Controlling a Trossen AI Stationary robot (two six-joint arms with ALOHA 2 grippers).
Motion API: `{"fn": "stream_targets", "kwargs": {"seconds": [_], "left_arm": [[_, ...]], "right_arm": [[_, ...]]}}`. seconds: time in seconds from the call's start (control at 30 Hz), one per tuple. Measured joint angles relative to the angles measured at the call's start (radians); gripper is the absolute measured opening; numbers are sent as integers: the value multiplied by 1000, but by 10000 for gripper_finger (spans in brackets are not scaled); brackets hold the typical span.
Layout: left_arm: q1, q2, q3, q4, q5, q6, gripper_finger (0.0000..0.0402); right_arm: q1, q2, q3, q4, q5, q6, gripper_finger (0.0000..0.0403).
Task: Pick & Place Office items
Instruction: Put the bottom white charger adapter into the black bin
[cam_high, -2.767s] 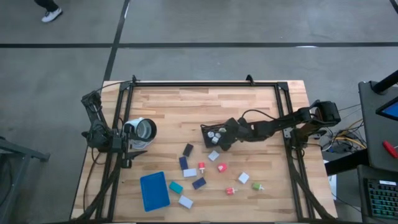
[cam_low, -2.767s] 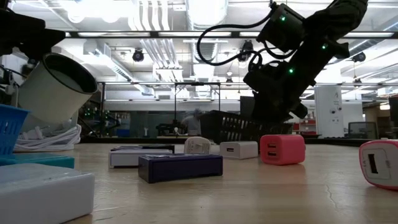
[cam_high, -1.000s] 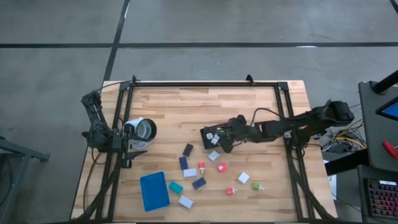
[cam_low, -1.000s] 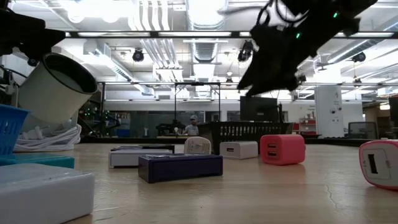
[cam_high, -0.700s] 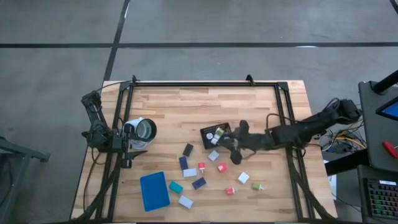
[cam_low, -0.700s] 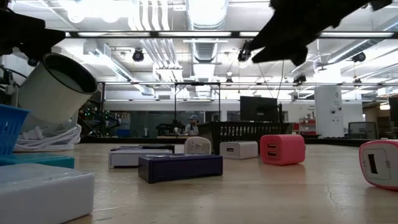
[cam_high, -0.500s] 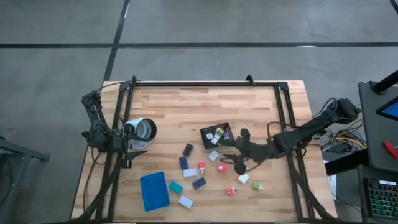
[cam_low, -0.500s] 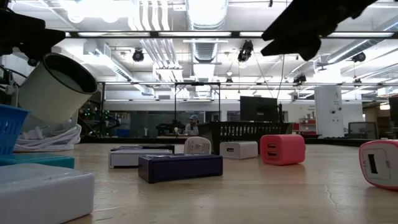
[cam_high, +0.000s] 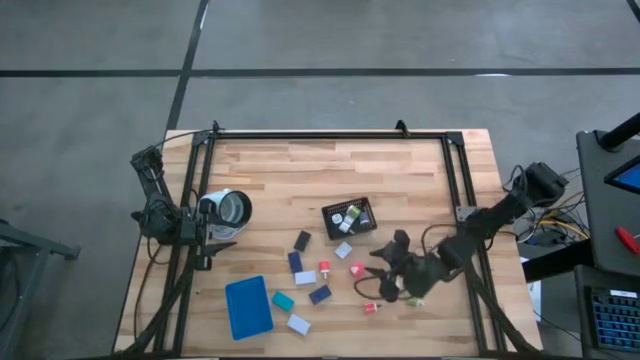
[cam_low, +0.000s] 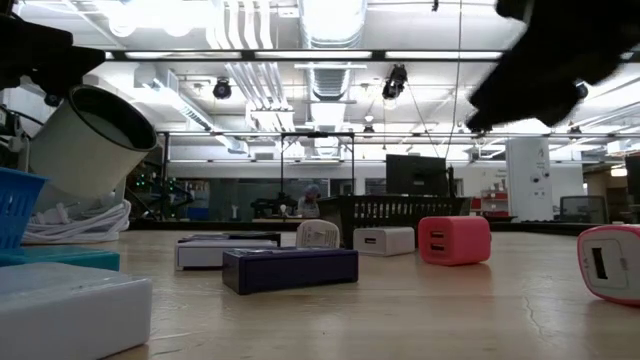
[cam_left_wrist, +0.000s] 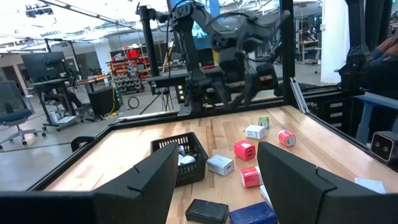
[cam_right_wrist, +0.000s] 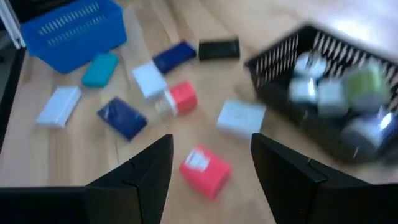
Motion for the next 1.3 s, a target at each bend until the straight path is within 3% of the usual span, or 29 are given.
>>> {"fn": "stream_targets", "kwargs": {"seconds": [0.17, 0.4, 0.67, 1.0, 1.3], "left_arm": [[0, 0, 0, 0, 0, 0, 225], [0, 0, 0, 0, 0, 0, 225], [0, 0, 0, 0, 0, 0, 225], [0, 0, 0, 0, 0, 0, 225], [0, 0, 0, 0, 0, 0, 225]], "right_arm": [[95, 85, 0, -21, 67, 193, 215], [206, 145, 50, -64, 169, 235, 215], [276, 184, 164, -338, 168, 417, 215], [287, 341, 392, -729, 14, 753, 215], [293, 456, 512, -931, -18, 914, 215]]}}
